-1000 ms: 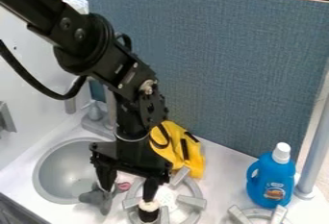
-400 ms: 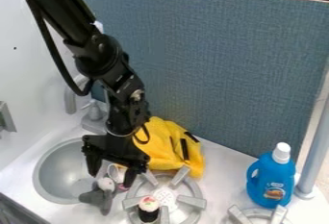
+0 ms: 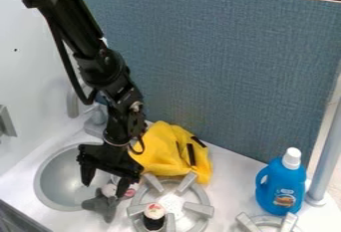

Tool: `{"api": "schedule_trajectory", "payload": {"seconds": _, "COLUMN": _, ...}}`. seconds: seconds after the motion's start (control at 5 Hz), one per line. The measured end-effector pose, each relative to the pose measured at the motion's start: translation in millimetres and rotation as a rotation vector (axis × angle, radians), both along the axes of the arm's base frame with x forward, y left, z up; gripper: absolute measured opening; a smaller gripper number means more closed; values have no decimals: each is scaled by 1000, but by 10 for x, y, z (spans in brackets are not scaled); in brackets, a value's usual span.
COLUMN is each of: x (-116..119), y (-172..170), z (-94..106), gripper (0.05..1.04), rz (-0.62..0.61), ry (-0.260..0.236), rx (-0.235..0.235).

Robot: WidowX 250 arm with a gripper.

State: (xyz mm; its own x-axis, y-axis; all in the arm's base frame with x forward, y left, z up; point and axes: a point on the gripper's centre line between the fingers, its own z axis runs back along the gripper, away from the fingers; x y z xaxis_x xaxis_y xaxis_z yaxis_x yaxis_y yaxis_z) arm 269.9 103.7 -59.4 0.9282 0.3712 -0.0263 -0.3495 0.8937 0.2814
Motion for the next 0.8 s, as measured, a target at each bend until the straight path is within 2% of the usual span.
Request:
{"api": "schedule_trajectory", "payload": {"seconds": 0.2, "x": 33, "y": 50, "z": -192, "gripper": 1002, "rz": -2, "ry": 31, "rx": -17}}
{"api": "schedule_trajectory", "payload": {"seconds": 0.4, "x": 92, "y": 59, "z": -336, "gripper": 1002, "rz": -27, "ry": 42, "rx": -51}}
{"api": "schedule_trajectory", "payload": {"seconds": 0.6, "x": 132, "y": 32, "z": -400, "gripper": 953, "rz": -29, "ry": 23, "rx": -93}}
{"api": "schedule_trajectory", "payload": {"seconds": 0.8, "x": 28, "y": 1, "z": -324, "gripper": 724, "rz": -3, "ry": 5, "rx": -117}}
